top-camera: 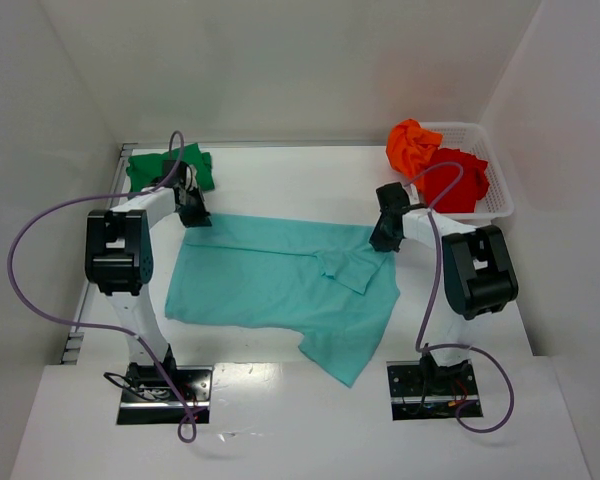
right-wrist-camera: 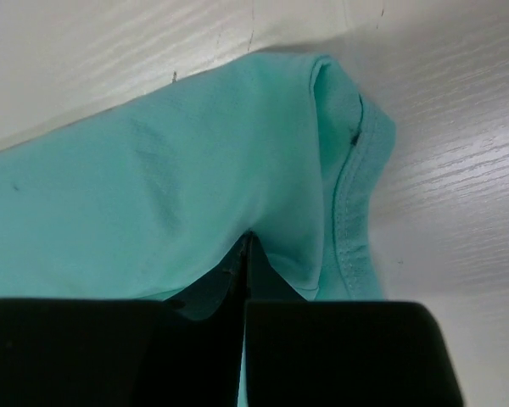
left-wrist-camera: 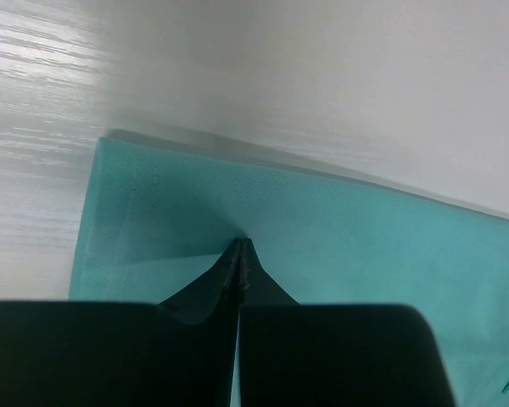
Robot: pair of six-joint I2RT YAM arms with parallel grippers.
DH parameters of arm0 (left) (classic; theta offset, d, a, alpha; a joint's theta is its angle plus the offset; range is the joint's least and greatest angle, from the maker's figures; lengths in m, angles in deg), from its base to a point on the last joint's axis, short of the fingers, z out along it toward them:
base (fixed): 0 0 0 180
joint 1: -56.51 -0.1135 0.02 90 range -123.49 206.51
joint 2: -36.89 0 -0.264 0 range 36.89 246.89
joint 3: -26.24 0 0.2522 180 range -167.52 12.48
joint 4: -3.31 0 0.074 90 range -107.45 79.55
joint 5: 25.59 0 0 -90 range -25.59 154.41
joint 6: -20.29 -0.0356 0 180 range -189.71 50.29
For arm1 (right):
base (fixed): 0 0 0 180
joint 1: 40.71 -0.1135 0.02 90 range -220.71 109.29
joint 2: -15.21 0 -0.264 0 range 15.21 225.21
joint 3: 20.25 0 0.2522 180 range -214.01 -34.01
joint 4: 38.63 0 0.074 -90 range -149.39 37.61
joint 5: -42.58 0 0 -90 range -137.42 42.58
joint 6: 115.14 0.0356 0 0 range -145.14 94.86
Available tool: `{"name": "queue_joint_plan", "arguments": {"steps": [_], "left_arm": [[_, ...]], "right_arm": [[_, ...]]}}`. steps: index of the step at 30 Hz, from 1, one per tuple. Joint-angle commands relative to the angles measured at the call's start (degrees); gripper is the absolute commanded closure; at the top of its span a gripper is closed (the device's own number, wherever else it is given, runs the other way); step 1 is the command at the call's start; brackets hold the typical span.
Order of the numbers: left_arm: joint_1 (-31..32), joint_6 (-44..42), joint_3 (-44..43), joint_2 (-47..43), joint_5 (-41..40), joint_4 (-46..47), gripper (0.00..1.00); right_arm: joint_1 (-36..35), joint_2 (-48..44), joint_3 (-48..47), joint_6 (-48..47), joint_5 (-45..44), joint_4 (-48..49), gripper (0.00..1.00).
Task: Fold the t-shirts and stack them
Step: Fold the flattened tshirt in 1/3 of the way
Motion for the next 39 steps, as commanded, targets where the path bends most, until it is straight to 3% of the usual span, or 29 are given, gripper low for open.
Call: {"name": "queue_joint_plan", "arguments": {"steps": [1, 13, 20, 39], "left_arm": [[0.00, 1.57, 0.39, -4.22, -3.63, 1.31, 1.00], [0.00, 0.96, -2.15, -1.76, -5.92, -2.19, 1.00], [0.00, -1.07, -9.52, 4.29, -9.17, -6.42, 1.00], [0.00, -2.73, -18.85, 12.56, -11.71, -13.53, 1.00]], "right_arm": [[-0.06, 2.51, -2.32, -0.89, -2.55, 1.36, 1.00], [-0.67, 10.94, -11.63, -4.32, -3.61, -1.27, 1.00], [-0.67, 16.92, -20.32, -6.51, -4.14, -2.94, 1.00], [-0.67, 18.69, -24.99, -6.52, -3.61, -4.09, 0.98]]}}
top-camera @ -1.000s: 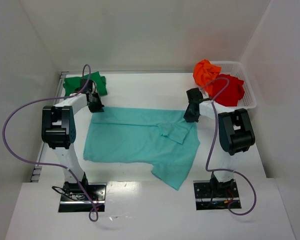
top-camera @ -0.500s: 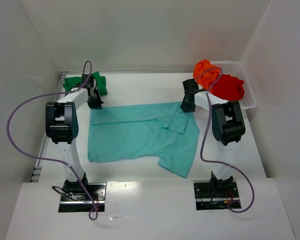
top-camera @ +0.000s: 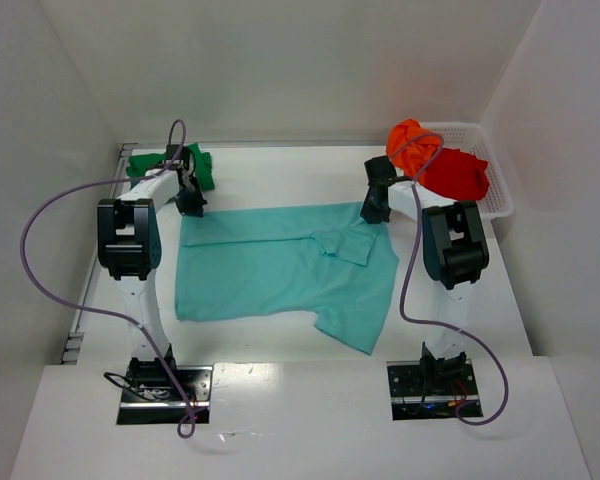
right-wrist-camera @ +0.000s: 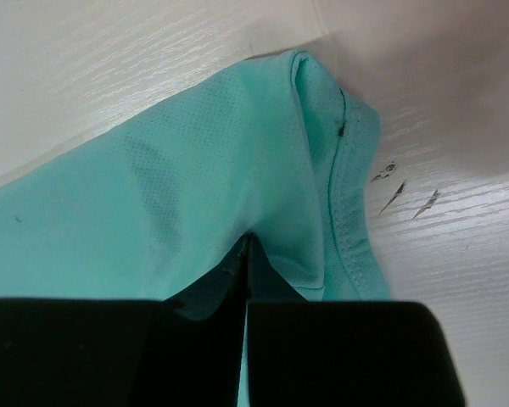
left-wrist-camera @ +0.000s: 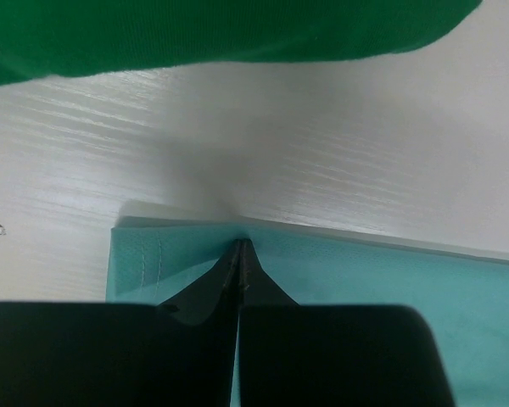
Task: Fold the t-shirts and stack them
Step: Fold the flattened tshirt in 1/3 of the way
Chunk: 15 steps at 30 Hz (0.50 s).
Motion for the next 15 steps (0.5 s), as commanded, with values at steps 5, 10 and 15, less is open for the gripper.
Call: {"name": "queue_joint_plan", "arguments": {"steps": [5, 10, 15], "left_arm": [[0.00, -2.68, -5.72, 4.64, -1.80, -2.46, 1.00], [0.00, -2.68, -9.42, 6.93, -1.80, -3.69, 1.00], [0.00, -3.20, -14.35, 9.65, -1.80, -4.75, 1.00]], "right_arm": [[-0.50, 3.30, -5.38, -1.07, -1.10, -2.10, 0.98], [-0.50, 5.06, -7.58, -1.08, -1.10, -2.72, 0.98], [-0.50, 5.60, -9.25, -1.08, -1.62, -2.72, 0.97]]}}
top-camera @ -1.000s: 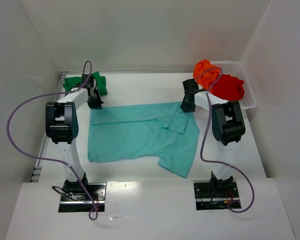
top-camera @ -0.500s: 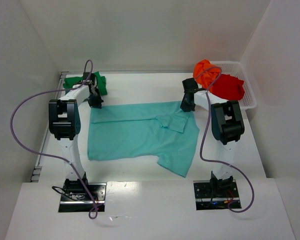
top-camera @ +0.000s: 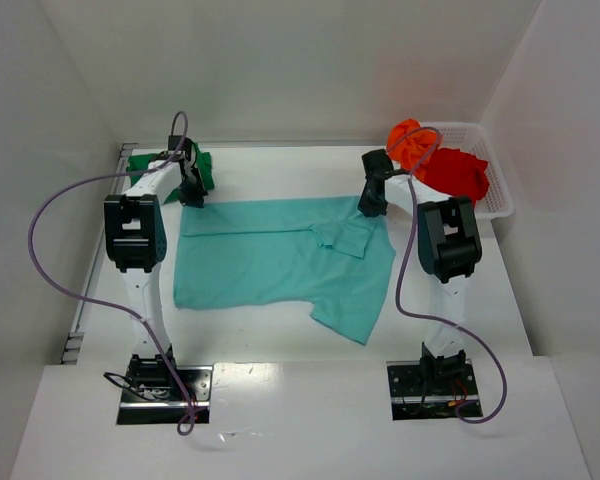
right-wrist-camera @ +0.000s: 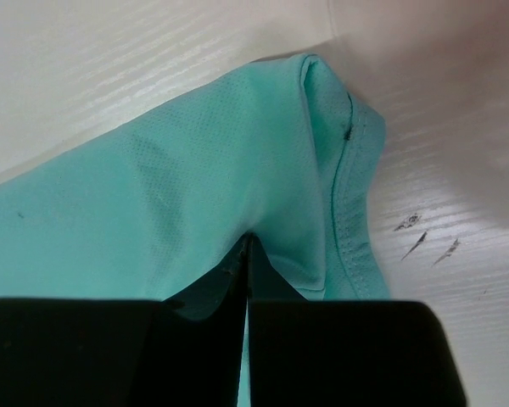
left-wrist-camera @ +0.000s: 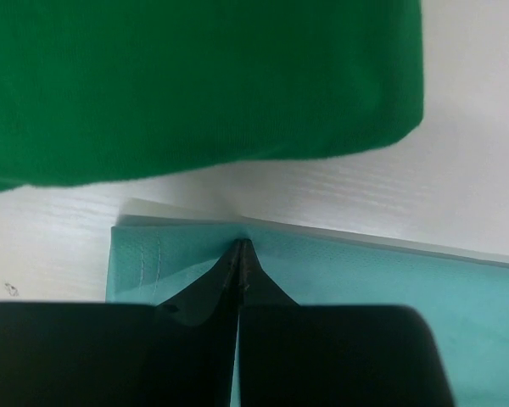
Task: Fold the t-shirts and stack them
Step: Fold the flattened tshirt in 1/3 of the way, then grap the side of the flattened tshirt closest away from the robot with both arms
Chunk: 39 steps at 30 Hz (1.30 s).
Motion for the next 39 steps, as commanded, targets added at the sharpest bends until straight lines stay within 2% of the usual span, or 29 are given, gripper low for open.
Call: {"name": "queue_joint_plan", "arguments": {"steps": [1, 8, 12, 14, 15, 16, 17, 18, 19, 20, 23, 26, 27, 29, 30, 31, 34, 36, 39], "left_arm": [[-0.02, -1.69, -4.45, 3.38, -1.19, -1.18, 1.00], [0.51, -1.69, -8.32, 5.93, -0.66, -2.33, 1.00], [0.51, -1.69, -5.96, 1.46, -0.13, -1.02, 1.00], [0.51, -1.69, -3.85, -1.70, 0.39, 0.48, 0.89], [0.51, -1.69, -2.36, -4.76, 0.40, 1.01, 0.83], [0.51, -1.69, -2.35, -7.32, 1.01, 1.01, 0.67], [0.51, -1.69, -2.35, -8.47, 1.01, 1.01, 0.59], [0.51, -1.69, -2.35, -9.70, 1.62, 1.01, 0.52], [0.51, -1.69, -2.35, -12.41, 1.63, 1.01, 0.45], [0.51, -2.30, -1.56, -13.92, 1.63, 1.01, 0.32], [1.03, -2.31, 2.12, -22.51, 3.20, 2.41, 0.13], [1.03, -1.78, 7.13, -30.18, 3.82, 3.12, 0.04], [1.03, -1.26, 10.11, -32.89, 3.82, 3.12, 0.00], [1.03, 0.58, 17.76, -38.51, 4.87, 3.65, 0.00], [1.03, 0.59, 19.87, -39.94, 4.88, 3.65, 0.00], [1.03, 1.63, 24.07, -42.82, 6.36, 4.26, 0.00], [1.03, 3.31, 31.46, -48.81, 7.08, 4.27, 0.00], [1.03, 4.72, 38.31, -57.41, 6.55, 4.27, 0.00], [1.03, 6.55, 43.34, -61.90, 5.24, 3.74, 0.00]], "right_arm": [[-0.50, 1.42, -3.43, -0.69, -1.45, -1.25, 0.97], [-0.50, 3.00, -5.90, -1.21, -1.98, -1.78, 0.97], [-0.50, 0.55, -5.21, -1.21, -1.18, -1.78, 0.97], [-0.50, -1.82, -4.50, -1.82, -1.18, -0.03, 0.94], [-0.50, -4.70, -3.80, -2.53, -1.18, 0.59, 0.88], [-0.50, -7.78, -3.79, -3.49, -1.18, 1.81, 0.78], [-0.50, -7.81, -3.79, -3.50, -1.18, 1.82, 0.77], [-0.50, -10.77, -3.79, -4.02, -0.31, 2.61, 0.69], [-0.50, -12.10, -3.79, -4.72, 0.30, 2.61, 0.65], [-0.50, -14.99, -3.18, -4.73, 1.44, 2.61, 0.58], [-0.50, -21.48, -0.21, -4.73, 2.59, 3.22, 0.47], [-0.50, -28.53, 6.21, -4.12, 3.64, 3.93, 0.33], [-0.50, -32.03, 9.36, -4.12, 3.65, 4.54, 0.25], [-0.50, -40.64, 16.23, -1.40, 4.87, 4.55, 0.09], [-0.50, -40.68, 17.99, -1.39, 4.88, 4.55, 0.09], [-0.50, -45.73, 21.31, 0.26, 5.66, 4.55, 0.02], [-0.50, -52.42, 30.01, 2.38, 8.11, 2.62, 0.00], [-0.50, -59.19, 36.78, 5.10, 9.97, 0.43, 0.00], [-2.24, -62.12, 40.58, 8.51, 11.91, -3.00, 0.00]]}}
